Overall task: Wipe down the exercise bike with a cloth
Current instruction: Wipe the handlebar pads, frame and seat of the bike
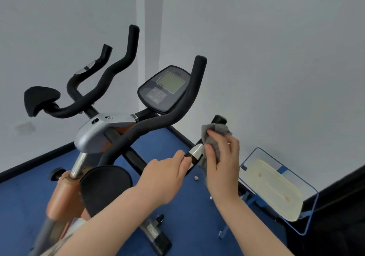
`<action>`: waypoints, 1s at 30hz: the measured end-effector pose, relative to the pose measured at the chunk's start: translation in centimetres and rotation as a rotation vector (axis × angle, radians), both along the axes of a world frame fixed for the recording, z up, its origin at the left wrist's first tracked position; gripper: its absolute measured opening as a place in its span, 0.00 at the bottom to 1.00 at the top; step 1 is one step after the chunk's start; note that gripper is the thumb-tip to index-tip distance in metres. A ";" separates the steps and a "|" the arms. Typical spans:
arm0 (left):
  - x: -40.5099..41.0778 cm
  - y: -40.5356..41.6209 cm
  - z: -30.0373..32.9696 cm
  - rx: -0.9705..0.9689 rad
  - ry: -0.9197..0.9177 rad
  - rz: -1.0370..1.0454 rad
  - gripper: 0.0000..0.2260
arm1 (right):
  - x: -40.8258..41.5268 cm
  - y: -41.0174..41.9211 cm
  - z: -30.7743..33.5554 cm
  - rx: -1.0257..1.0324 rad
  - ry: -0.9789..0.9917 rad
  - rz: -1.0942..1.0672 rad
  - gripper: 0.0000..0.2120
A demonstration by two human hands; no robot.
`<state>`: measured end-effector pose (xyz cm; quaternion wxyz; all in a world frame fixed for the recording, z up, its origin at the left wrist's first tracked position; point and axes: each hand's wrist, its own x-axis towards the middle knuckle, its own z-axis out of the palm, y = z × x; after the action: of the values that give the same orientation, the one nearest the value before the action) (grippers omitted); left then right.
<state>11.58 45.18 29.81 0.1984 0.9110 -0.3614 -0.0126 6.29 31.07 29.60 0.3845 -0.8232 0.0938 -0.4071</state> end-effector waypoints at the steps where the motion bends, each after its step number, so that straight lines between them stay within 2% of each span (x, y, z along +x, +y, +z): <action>1: -0.2 0.0 -0.2 0.000 -0.036 0.029 0.10 | 0.2 -0.5 0.4 0.052 -0.026 0.020 0.15; 4: -1.3 -0.5 -0.6 0.023 -0.278 0.168 0.11 | 1.6 -2.0 2.7 0.268 -0.168 -0.074 0.16; 7: -2.2 -1.0 0.0 -0.005 -0.352 0.276 0.17 | 2.3 -1.0 2.7 0.362 -0.185 -0.093 0.13; 11: -2.1 -1.3 -0.3 -0.037 -0.388 0.324 0.18 | 1.2 0.8 0.2 0.257 -0.097 -0.007 0.10; 17: -2.2 -1.6 -1.0 -0.170 -0.409 0.359 0.18 | 2.5 -1.8 2.4 0.127 -0.138 -0.031 0.09; 22: -2.2 -1.5 -1.4 -0.188 -0.377 0.356 0.19 | 1.0 -1.4 0.4 -0.210 -0.057 0.097 0.11; 27: -2.2 -1.3 -1.4 -0.229 -0.320 0.305 0.16 | 2.0 -1.7 1.1 -0.154 -0.121 -0.051 0.10; 30: -2.1 -0.9 -1.1 -0.225 -0.233 0.245 0.15 | 1.0 0.3 -0.6 -0.079 -0.097 -0.041 0.10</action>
<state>9.44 44.30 28.68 0.2556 0.9156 -0.2673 0.1577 7.29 31.34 28.95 0.3471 -0.8149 0.0758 -0.4578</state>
